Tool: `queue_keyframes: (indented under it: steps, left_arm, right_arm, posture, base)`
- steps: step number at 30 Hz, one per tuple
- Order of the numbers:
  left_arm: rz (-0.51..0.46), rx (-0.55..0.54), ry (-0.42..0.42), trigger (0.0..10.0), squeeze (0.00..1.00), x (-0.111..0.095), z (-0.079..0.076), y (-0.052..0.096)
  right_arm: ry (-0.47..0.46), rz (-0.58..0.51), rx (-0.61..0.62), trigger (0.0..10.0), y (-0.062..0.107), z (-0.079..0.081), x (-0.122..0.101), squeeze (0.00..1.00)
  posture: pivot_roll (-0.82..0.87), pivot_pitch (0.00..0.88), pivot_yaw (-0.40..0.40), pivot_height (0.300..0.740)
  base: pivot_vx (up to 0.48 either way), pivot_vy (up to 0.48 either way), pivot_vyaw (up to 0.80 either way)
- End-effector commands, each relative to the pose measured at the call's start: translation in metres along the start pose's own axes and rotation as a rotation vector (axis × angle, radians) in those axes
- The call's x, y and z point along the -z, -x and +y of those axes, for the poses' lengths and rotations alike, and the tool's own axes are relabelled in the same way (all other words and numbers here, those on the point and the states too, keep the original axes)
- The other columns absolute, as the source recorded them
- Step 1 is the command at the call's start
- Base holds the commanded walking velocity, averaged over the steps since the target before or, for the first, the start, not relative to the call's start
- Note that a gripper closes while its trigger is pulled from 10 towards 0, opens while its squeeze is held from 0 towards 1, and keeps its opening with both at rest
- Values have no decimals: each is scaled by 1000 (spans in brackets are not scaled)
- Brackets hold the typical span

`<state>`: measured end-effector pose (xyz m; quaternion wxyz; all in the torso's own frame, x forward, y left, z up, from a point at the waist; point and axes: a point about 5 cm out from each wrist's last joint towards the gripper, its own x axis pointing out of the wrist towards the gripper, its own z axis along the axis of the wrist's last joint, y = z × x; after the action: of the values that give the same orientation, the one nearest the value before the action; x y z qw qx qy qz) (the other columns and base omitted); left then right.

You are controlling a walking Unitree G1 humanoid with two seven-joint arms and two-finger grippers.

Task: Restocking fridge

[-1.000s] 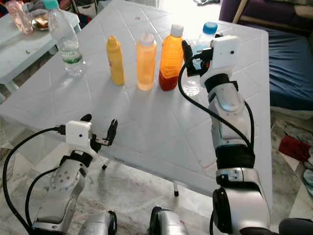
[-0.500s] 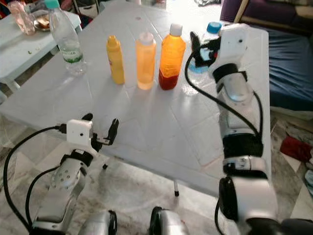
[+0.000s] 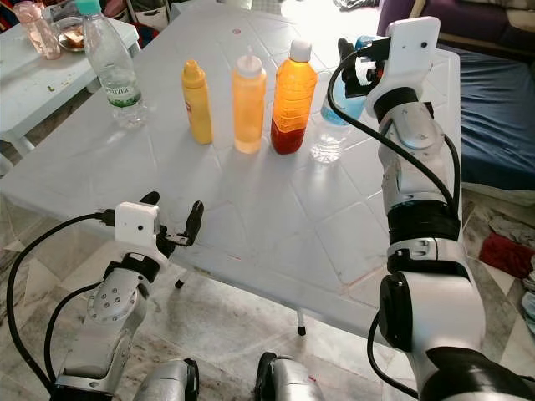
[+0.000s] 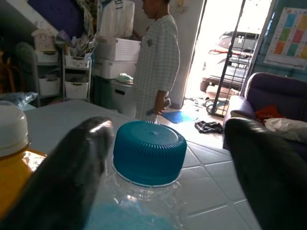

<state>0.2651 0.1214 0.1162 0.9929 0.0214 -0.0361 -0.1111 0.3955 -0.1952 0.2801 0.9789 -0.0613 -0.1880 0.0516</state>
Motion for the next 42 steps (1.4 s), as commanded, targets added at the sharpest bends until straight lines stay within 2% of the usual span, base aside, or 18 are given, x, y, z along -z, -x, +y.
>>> queue_keyframes:
  steps: [1, 15, 25, 33, 39, 40, 41, 42]
  left_arm:
    - [6, 0, -5, 10000, 0, 0, 0, 0]
    - [8, -3, -9, 10000, 0, 0, 1, -2]
    - [26, -19, -25, 10000, 0, 2, 3, 0]
    - [45, -30, -21, 10000, 0, 5, 3, 1]
    - [64, -51, 8, 10000, 0, 8, 0, 0]
    - [68, -45, 22, 10000, 0, 9, -2, 0]
    - [67, -47, 23, 10000, 0, 9, -2, 0]
    - [67, -47, 23, 10000, 0, 9, -2, 0]
  right_arm:
    - [-1, -4, -14, 0, -3, 1, -3, 0]
    - [14, 57, -47, 0, -6, 5, 4, 0]
    - [-12, 97, -59, 0, -3, 8, 11, 0]
    - [-26, 103, -44, 0, 6, 14, 17, 0]
    - [-32, 48, -28, 0, 22, 22, 12, 0]
    - [-58, 42, -56, 4314, 30, 28, 11, 0]
    - [0, 15, -110, 10000, 37, 35, 8, 0]
    - [0, 15, -110, 10000, 37, 35, 8, 0]
  posture:
    - [153, 188, -36, 740]
    - [151, 178, -37, 740]
    - [155, 175, -38, 740]
    - [155, 166, -38, 740]
    - [147, 152, -49, 740]
    - [145, 150, -52, 740]
    - [143, 150, -56, 740]
    - [143, 150, -56, 740]
  base:
    - [0, 0, 0]
    - [0, 0, 0]
    - [0, 0, 0]
    - [0, 0, 0]
    - [0, 0, 0]
    - [0, 0, 0]
    - [0, 0, 0]
    - [0, 0, 0]
